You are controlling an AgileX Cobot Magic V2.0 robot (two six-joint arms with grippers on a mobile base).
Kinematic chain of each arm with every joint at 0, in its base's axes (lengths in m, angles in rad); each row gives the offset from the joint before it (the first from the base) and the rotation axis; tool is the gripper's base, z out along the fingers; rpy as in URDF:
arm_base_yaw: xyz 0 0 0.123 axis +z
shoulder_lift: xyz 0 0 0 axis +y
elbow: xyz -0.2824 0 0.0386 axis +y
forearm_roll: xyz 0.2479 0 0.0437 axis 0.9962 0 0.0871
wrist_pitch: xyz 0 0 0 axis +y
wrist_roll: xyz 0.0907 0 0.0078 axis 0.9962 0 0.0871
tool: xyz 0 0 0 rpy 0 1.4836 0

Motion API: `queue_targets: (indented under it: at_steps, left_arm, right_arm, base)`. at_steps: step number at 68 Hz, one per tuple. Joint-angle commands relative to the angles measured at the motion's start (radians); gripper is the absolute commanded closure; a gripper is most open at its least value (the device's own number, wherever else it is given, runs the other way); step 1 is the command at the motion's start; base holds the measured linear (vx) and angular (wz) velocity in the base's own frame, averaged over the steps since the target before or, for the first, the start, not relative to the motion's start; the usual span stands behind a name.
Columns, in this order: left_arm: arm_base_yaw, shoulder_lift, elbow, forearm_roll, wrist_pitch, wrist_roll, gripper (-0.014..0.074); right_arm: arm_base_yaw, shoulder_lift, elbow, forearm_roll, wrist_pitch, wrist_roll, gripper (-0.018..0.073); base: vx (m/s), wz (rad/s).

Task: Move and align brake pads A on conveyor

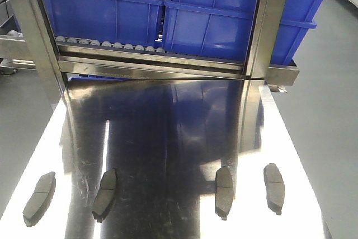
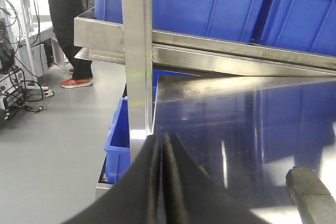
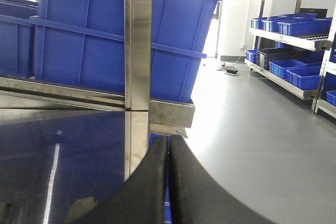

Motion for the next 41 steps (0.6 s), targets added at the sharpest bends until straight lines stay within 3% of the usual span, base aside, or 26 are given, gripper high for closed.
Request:
queue_targets:
  at_steps: [1,41]
  left_arm:
    - [-0.003,-0.015,0.017,-0.01,-0.071,-0.001,0.0603]
    - [-0.003,-0.015,0.017,-0.01,-0.071,-0.001,0.0603]
  right_arm:
    - [-0.008,-0.013,0.012,-0.008,-0.072,0.0,0.0571]
    - [-0.008,-0.013,0.012,-0.008,-0.072,0.0,0.0571]
  base:
    - [0.0,0.0]
    - [0.0,0.0]
